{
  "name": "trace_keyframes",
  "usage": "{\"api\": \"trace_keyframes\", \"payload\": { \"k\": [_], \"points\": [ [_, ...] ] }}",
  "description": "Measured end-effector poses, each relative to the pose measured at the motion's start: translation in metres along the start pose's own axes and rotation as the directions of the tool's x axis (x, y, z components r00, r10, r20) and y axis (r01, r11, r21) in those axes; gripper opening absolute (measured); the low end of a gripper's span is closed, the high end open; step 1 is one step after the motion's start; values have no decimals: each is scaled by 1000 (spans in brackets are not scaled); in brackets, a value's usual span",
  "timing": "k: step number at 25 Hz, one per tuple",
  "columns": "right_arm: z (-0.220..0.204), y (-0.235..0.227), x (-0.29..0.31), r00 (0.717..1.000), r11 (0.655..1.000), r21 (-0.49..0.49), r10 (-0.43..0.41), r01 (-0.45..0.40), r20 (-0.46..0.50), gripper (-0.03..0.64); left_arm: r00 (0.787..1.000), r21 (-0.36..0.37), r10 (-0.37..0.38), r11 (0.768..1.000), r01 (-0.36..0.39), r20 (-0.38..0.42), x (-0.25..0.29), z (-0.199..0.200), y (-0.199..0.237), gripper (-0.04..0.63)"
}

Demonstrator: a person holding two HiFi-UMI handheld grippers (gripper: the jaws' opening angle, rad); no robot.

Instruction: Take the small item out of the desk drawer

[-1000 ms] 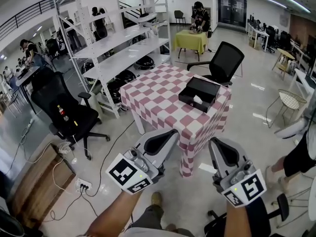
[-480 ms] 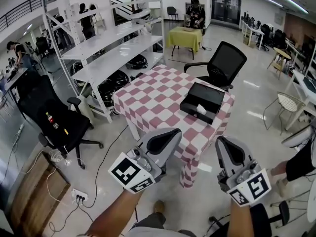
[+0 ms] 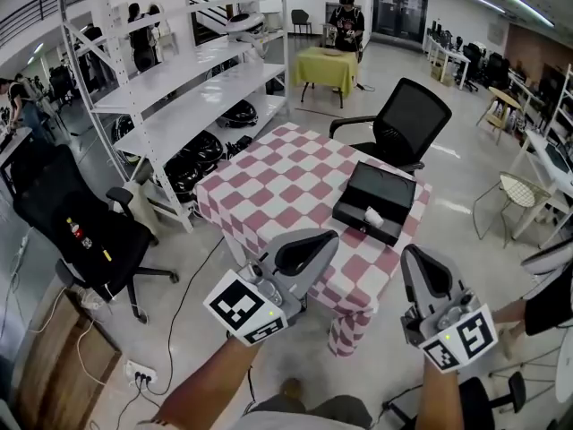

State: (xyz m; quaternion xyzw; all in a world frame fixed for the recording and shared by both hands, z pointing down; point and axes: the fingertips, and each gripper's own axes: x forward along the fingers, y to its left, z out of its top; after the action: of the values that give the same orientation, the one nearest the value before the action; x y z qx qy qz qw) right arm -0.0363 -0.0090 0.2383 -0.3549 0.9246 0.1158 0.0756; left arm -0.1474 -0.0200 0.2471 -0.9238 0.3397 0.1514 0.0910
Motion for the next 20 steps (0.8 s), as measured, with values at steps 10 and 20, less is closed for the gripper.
{"api": "trace_keyframes", "payload": {
  "k": [10, 20],
  "points": [
    [-19, -51, 26, 999, 999, -1, -43, 43, -29, 11, 998, -9, -39, 999, 39, -48, 42, -27, 42, 14],
    [-55, -126, 55, 999, 999, 33, -42, 42, -23, 11, 988, 48, -76, 995, 83, -137, 107, -72, 81, 14]
  ]
}}
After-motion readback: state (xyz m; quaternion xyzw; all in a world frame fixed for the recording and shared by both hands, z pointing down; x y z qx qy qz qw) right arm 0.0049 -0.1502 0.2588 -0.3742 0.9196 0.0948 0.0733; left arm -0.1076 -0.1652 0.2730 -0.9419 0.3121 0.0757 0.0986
